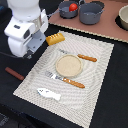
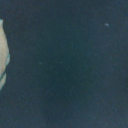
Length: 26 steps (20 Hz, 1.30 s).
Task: Interact with the objects in diverse but meaningful ways.
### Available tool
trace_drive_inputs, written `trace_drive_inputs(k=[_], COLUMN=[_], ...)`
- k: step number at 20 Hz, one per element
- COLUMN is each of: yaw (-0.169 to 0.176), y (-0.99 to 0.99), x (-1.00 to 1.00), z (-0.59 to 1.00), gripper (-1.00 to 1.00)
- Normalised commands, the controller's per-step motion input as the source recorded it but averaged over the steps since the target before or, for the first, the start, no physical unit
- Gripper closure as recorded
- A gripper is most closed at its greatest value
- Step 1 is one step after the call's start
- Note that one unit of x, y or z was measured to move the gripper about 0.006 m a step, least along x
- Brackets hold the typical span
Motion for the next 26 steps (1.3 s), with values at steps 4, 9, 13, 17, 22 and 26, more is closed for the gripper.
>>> trace_drive_inputs(k=[4,9,13,17,22,26], yaw=[0.0,0.0,0.0,0.0,0.011,0.007], y=[-0.68,-0.59,-0.49,-0.37,-0.22,-0.16], x=[-0.09,-0.02,-0.06,-0.06,0.0,0.0], z=[0.16,-0.01,-0.18,-0.22,-0.17,-0.17], gripper=[-1.0,-1.0,-1.0,-1.0,-1.0,-1.0])
